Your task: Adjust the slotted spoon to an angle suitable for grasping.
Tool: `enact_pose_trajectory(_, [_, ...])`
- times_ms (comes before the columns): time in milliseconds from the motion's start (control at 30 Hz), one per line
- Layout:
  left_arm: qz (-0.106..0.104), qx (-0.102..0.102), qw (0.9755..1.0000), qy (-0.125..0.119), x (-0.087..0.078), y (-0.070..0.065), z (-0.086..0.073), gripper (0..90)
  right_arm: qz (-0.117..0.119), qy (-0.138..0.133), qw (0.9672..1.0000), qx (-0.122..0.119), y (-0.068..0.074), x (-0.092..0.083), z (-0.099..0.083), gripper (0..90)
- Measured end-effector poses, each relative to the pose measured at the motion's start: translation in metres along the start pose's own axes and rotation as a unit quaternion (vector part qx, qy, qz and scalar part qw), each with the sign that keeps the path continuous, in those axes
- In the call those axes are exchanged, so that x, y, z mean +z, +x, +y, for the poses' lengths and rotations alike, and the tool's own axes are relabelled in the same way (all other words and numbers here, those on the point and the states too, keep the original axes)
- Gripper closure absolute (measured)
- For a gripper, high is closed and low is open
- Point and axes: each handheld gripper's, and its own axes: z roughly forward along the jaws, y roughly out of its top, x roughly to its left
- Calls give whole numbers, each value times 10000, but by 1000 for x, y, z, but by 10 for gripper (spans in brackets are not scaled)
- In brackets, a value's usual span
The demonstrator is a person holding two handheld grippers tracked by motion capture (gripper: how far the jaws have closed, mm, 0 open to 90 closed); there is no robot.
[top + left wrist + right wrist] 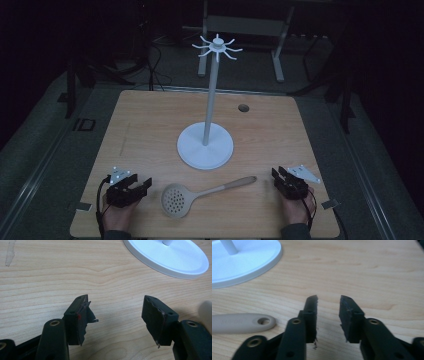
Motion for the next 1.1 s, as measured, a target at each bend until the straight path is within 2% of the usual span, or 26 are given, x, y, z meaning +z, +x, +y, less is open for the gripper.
enact_pose_trajectory(100, [-2,46,10000,8,-1,-1,0,397,1,-170,9998,-113,1,-3,-1,716])
enact_pose_trajectory(267, [-14,72,10000,-49,-5,-2,1,407,36,-116,9997,-208,3,-5,1,680])
enact_pose_trajectory(333, [-21,50,10000,-78,-8,-2,1,408,64,-83,9997,-212,2,-5,1,651])
enact_pose_trajectory(600, [-50,204,9997,-113,-10,-9,5,412,33,-122,9999,-89,-2,-9,1,576])
enact_pose_trajectory(800, [-156,409,9989,-190,-16,-16,12,412,4,-143,9998,-118,-2,-12,1,566])
enact_pose_trajectory(1100, [-228,494,9981,-276,-20,-22,25,413,-46,-203,9997,-155,-3,-14,-1,568])
